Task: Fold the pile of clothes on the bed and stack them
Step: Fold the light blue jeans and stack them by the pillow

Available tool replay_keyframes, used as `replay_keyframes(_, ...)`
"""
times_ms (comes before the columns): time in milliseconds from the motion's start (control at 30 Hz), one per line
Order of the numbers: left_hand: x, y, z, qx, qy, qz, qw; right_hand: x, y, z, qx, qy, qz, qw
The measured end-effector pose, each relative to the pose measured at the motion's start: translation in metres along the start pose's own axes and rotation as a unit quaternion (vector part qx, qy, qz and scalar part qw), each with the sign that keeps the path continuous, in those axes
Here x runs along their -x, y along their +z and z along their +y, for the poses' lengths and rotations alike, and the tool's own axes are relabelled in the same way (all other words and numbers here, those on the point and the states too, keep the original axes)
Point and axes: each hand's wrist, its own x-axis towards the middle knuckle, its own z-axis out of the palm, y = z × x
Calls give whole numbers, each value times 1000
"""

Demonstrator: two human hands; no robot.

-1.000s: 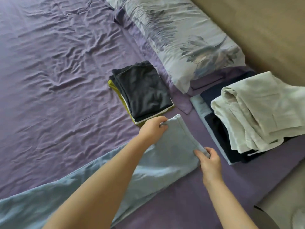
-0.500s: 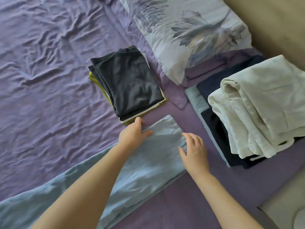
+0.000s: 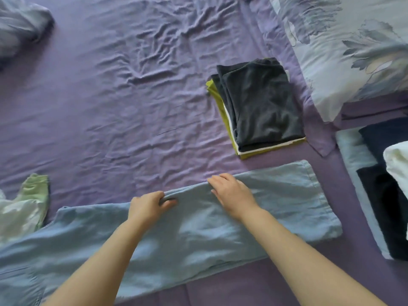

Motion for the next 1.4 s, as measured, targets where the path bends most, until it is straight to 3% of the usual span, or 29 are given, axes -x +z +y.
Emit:
replay_keyframes(100, 5, 4, -25, 1, 17, 0, 1000, -20, 13, -23, 38, 31, -75, 996)
replay_keyframes(267, -2, -1, -36, -7, 15, 78, 997, -36, 17, -46, 57, 163, -78, 982)
replay_keyframes(567, 14, -13, -137, -82, -9, 48, 995, -76, 52, -153, 2, 65, -139, 988)
replay_keyframes(767, 10, -29, -207, -100, -53, -5, 994, -101, 74, -205, -6, 51, -145, 988)
replay_keyframes(933, 5, -35, -225, -93, -30, -18, 995, -103, 76, -217, -28, 50, -137, 989)
replay_keyframes(1067, 3, -40, -236, -55, 4, -25, 998, -103, 74, -217, -75, 107, -122, 984)
replay_keyframes(1200, -1, -42, -253, 42, -22, -47, 998, -116, 69, -212, -161, 185, -38, 969)
replay_keyframes(1300, 2, -42, -261, 88, -40, -6, 995, -120, 72, -209, -88, 157, -42, 983)
replay_keyframes(1400, 28, -33, -253, 96, -18, 149, 984, -96, 74, -210, -46, 91, -14, 995)
